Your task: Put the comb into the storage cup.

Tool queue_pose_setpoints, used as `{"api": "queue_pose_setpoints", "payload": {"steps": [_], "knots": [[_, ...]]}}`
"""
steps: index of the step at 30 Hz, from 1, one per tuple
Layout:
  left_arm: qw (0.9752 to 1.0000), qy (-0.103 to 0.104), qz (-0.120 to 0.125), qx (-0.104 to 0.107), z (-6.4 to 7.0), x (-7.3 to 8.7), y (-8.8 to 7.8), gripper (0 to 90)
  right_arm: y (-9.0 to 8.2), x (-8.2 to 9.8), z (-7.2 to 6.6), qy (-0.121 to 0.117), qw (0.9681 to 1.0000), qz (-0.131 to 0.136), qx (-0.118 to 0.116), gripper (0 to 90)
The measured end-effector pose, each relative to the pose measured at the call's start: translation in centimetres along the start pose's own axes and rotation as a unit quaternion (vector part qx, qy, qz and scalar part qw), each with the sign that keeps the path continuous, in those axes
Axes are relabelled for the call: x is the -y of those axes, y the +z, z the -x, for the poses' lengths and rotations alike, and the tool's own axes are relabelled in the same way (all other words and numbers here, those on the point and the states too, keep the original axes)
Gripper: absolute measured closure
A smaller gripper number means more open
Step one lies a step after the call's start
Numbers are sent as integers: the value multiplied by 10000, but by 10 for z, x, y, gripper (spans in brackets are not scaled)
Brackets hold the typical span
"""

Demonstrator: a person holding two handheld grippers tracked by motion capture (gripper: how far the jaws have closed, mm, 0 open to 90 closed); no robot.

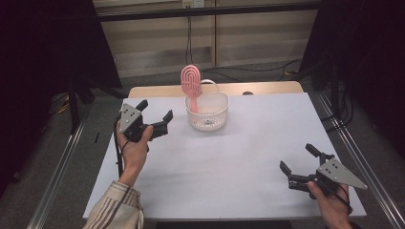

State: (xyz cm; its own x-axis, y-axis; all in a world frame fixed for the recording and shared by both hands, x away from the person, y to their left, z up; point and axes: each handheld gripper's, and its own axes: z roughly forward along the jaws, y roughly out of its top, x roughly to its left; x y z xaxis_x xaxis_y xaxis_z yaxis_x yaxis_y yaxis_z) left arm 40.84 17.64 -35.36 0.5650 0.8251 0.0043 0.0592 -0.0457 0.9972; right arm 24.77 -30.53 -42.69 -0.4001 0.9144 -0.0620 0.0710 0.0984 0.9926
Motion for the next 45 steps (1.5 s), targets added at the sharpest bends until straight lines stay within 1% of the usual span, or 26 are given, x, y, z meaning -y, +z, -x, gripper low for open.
{"api": "queue_pose_setpoints", "payload": {"steps": [1, 2, 3, 4, 6, 8, 9, 10, 11, 12, 13, 15, 21, 23, 25, 28, 29, 31, 33, 35, 36, 40, 44, 45], "knots": [[10000, -29, -75, 2, -1, 3, -2, 36, 0, 0, 0, -6, 10000, -2, 1, 0], [10000, -29, -75, 2, -1, 3, -2, 33, 0, 0, 0, -3, 10000, -2, 1, 0], [9999, -59, -149, 43, -2, 4, -3, 33, 0, 0, 0, -3, 10000, -2, 1, 0], [9999, -88, -119, 52, -2, 6, -5, 33, 0, 0, 0, -6, 10000, -2, 5, 0], [10000, -34, -88, -6, 0, 8, -9, 33, 0, 0, 0, -4, 10000, -1, 5, 0], [9998, -56, -152, 73, 2, 12, -14, 31, 0, 0, 0, -2, 10000, 2, 8, 0], [9998, -56, -152, 73, 2, 12, -14, 31, 0, 0, 0, -2, 10000, 2, 8, 0], [9999, 32, -148, 45, 3, 14, -18, 31, 0, 0, 0, -6, 10000, 0, 7, 0], [9999, 32, -148, 45, 3, 14, -18, 31, 0, 0, 0, -6, 10000, 0, 7, 0], [9999, 56, -160, 10, 4, 16, -21, 31, 0, 0, 0, -10, 10000, -5, 3, 0], [9999, 56, -160, 10, 4, 16, -21, 31, 0, 0, 0, -2, 10000, -3, 2, 0], [9998, 4, -135, -119, 2, 17, -27, 31, 0, 0, -1, 0, 10000, -1, 7, 0], [9998, 33, -147, -133, 3, 18, -34, 31, 0, 0, -1, -4, 10000, 2, 7, 0], [9997, 93, -180, -132, 4, 22, -37, 31, 0, 0, -1, -1, 10000, 0, 7, 0], [9996, 90, -227, -140, 5, 27, -39, 31, 0, 0, -1, 1, 10000, -4, 10, 0], [9994, 122, -284, -143, 5, 31, -41, 31, 0, 0, -1, -2, 10000, -20, 9, 0], [9994, 111, -282, -169, 5, 32, -42, 31, 0, 0, -1, -2, 10000, -20, 9, 0], [9992, 119, -337, -152, 4, 35, -44, 31, 0, 0, -1, 2, 10000, -10, 6, 0], [9991, 116, -357, -195, 3, 38, -47, 31, 0, 0, 0, -7, 10000, -3, 21, 0], [9992, 77, -338, -212, 3, 40, -50, 31, 0, 0, -1, -3, 10000, 0, 13, 0], [9991, 90, -334, -264, 3, 41, -53, 31, 0, 0, -1, -7, 10000, -8, 7, 0], [9992, 72, -312, -233, 3, 43, -58, 31, 0, 0, -1, -7, 10000, -11, 10, 0], [9989, 102, -363, -286, 4, 46, -65, 32, 0, 0, -1, -4, 10000, -7, 18, 0], [9989, 56, -359, -285, 5, 47, -67, 32, 0, 0, -1, -7, 10000, -10, 19, 0]]}}
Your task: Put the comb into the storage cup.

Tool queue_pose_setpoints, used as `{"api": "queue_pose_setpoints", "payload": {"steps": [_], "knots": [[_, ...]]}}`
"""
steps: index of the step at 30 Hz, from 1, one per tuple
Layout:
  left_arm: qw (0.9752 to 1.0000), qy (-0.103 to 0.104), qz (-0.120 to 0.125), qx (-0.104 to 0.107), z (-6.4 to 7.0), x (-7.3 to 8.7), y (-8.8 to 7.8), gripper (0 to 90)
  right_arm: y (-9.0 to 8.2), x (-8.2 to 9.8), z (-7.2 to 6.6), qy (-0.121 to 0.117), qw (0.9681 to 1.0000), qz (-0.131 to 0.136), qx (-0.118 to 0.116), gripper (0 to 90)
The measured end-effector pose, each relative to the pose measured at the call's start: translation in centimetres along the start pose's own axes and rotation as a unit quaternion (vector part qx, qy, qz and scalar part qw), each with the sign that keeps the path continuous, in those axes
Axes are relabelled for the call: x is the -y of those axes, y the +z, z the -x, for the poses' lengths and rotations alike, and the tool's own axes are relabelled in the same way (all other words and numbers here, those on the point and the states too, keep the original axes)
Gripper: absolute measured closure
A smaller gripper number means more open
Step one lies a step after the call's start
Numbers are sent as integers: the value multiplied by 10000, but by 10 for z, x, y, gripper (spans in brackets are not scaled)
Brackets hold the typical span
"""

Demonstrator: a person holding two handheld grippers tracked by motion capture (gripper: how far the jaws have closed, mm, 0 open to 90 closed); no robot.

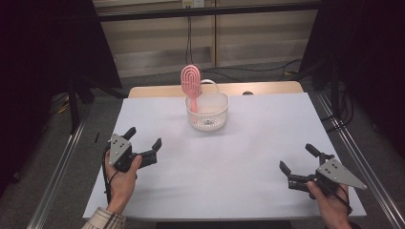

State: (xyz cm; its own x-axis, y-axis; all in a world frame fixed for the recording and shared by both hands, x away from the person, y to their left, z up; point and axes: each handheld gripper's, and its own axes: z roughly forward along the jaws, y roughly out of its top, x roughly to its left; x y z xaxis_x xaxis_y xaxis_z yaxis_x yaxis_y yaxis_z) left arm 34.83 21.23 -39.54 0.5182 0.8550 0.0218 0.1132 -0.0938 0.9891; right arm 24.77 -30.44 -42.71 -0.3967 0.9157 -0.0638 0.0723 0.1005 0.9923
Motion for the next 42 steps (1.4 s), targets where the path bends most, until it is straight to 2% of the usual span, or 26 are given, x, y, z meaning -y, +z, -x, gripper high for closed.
{"api": "queue_pose_setpoints", "payload": {"steps": [4, 6, 9, 13, 21, 34, 38, 40, 42], "knots": [[10000, -10, -43, -22, 1, 3, -4, 31, 0, 0, 0, 1, 10000, 0, 2, 0], [10000, -18, -20, 48, 3, 4, -4, 30, 0, 0, 0, 2, 10000, 3, 4, 0], [9999, -95, 11, 42, 5, 6, -7, 29, 0, 0, 0, -2, 10000, 1, 1, 0], [10000, -72, 25, -13, 7, 8, -10, 19, 0, 0, 0, 0, 10000, 7, 13, 0], [9998, -11, -65, 176, 12, 15, -20, 18, 0, 0, 0, 3, 10000, -1, 5, 0], [9994, 21, -160, 317, 22, 21, -30, 18, -1, 0, 0, 7, 10000, -11, 27, 0], [9996, -21, -139, 247, 21, 23, -33, 18, -2, 0, 0, 6, 10000, 4, 24, 0], [9998, -113, -88, 159, 19, 26, -35, 19, -2, 0, 0, 7, 10000, 1, 23, 0], [9998, -78, -124, 148, 18, 28, -36, 19, -2, 0, 0, 3, 10000, 7, 32, 0]]}}
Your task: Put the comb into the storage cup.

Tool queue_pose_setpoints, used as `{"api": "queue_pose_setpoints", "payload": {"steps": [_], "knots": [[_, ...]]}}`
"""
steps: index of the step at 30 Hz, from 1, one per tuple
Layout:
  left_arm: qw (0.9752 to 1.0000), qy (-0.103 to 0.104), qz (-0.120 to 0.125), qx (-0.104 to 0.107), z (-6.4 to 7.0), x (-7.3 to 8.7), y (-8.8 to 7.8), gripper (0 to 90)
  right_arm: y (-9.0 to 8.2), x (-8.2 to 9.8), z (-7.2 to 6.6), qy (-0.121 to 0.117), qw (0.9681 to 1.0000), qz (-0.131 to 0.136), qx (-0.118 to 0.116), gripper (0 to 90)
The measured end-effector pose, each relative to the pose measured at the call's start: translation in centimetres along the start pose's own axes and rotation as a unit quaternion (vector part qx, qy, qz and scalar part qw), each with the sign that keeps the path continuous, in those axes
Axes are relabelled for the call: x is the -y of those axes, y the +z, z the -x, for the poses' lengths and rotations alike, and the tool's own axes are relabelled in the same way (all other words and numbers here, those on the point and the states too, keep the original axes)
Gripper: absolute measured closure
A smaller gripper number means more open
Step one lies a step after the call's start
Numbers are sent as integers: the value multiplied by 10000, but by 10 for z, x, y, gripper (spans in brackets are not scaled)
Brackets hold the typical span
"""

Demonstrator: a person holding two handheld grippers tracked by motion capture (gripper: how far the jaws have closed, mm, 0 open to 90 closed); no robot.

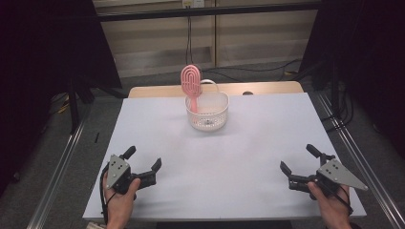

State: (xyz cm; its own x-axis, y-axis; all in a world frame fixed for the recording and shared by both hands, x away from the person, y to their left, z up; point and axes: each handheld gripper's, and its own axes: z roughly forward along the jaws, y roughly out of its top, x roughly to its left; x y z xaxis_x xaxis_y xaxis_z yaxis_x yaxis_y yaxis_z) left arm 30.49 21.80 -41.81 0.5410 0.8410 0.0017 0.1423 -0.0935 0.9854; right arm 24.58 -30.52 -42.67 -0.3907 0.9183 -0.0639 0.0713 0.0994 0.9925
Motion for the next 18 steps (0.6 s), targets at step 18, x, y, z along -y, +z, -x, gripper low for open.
{"api": "queue_pose_setpoints", "payload": {"steps": [18], "knots": [[9992, 74, -3, -385, 1, 8, -15, 33, 0, 1, 0, 6, 10000, -35, 3, 0]]}}
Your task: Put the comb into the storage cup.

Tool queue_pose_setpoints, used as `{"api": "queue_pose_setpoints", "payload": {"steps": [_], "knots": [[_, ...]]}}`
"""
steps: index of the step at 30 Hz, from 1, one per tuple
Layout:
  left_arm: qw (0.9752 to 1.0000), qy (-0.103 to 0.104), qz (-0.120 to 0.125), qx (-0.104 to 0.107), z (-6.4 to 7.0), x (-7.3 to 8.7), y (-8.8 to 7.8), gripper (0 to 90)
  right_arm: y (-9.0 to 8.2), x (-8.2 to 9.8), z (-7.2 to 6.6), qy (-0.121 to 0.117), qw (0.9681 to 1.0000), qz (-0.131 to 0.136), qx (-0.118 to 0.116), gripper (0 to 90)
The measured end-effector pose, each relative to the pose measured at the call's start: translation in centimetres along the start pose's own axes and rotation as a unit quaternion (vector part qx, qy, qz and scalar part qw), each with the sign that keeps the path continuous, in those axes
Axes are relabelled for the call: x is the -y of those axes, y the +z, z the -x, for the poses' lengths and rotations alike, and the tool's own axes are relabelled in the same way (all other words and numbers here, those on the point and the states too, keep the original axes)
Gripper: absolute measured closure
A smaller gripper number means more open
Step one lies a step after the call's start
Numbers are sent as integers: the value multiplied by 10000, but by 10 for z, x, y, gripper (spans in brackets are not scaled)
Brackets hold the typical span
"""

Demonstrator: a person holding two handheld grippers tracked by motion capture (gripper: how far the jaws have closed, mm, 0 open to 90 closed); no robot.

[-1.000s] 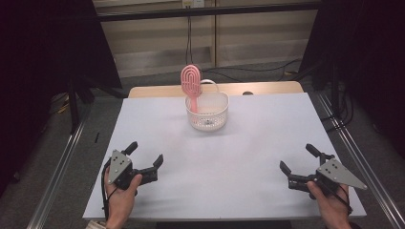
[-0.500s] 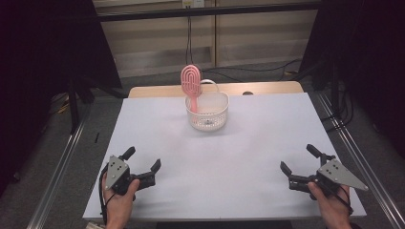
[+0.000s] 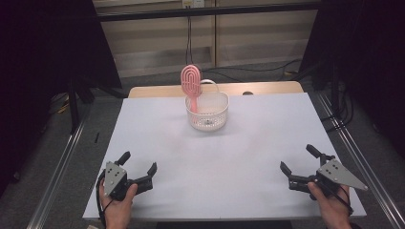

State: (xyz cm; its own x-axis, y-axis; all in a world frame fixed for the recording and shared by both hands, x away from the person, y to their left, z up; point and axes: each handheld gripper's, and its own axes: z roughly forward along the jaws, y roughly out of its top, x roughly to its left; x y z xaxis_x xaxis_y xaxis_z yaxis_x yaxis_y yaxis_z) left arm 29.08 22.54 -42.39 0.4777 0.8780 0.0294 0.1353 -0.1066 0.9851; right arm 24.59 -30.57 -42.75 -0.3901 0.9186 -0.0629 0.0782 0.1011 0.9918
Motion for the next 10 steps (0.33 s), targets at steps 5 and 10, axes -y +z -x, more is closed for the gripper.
{"api": "queue_pose_setpoints", "payload": {"steps": [5, 10], "knots": [[9998, -46, 31, 175, 0, -2, 0, 29, 1, 0, 0, -21, 10000, -17, -14, 0], [9996, -156, -88, 232, -1, -1, 1, 27, 1, 0, -1, -25, 10000, -20, -9, 0]]}}
